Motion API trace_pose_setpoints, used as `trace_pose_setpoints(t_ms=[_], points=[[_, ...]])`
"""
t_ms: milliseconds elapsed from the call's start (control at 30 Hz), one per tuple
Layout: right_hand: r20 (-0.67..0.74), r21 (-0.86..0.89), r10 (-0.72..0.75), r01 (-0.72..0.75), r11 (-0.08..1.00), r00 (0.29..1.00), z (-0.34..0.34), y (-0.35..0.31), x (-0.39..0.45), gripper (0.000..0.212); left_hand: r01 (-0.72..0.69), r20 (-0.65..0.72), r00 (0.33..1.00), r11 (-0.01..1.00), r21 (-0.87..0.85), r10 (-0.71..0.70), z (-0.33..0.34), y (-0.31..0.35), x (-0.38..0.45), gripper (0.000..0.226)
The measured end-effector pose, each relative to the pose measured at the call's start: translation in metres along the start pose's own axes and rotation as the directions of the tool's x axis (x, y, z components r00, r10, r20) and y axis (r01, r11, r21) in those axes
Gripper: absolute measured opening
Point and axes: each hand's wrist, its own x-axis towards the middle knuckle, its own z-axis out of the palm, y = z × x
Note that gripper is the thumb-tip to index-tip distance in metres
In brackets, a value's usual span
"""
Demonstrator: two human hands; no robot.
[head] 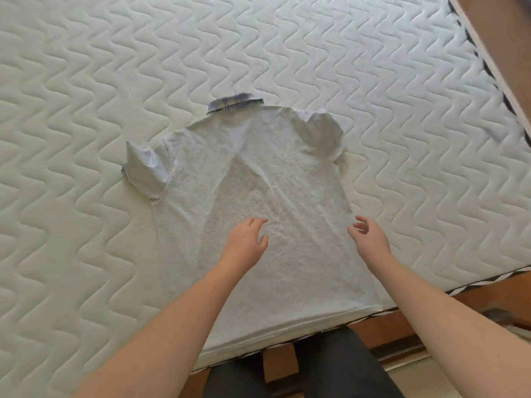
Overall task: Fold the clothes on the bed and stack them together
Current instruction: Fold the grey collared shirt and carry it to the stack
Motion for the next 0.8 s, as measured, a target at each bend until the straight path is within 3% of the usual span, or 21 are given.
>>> trace_pose_setpoints(t_ms=[567,800], points=[[0.084,0.204,-0.155,0.136,0.969,0.984,0.023,-0.073,0.221,0.040,-0.042,0.026,0.999,0.933,0.356,0.035,0.025,0.028,0.276,0.065],[0.044,0.172,-0.219,0.209,0.963,0.975,0.037,-0.114,0.277,0.041,-0.073,-0.083,0.990,0.913,0.401,0.115,0.022,0.041,0.357,0.066]])
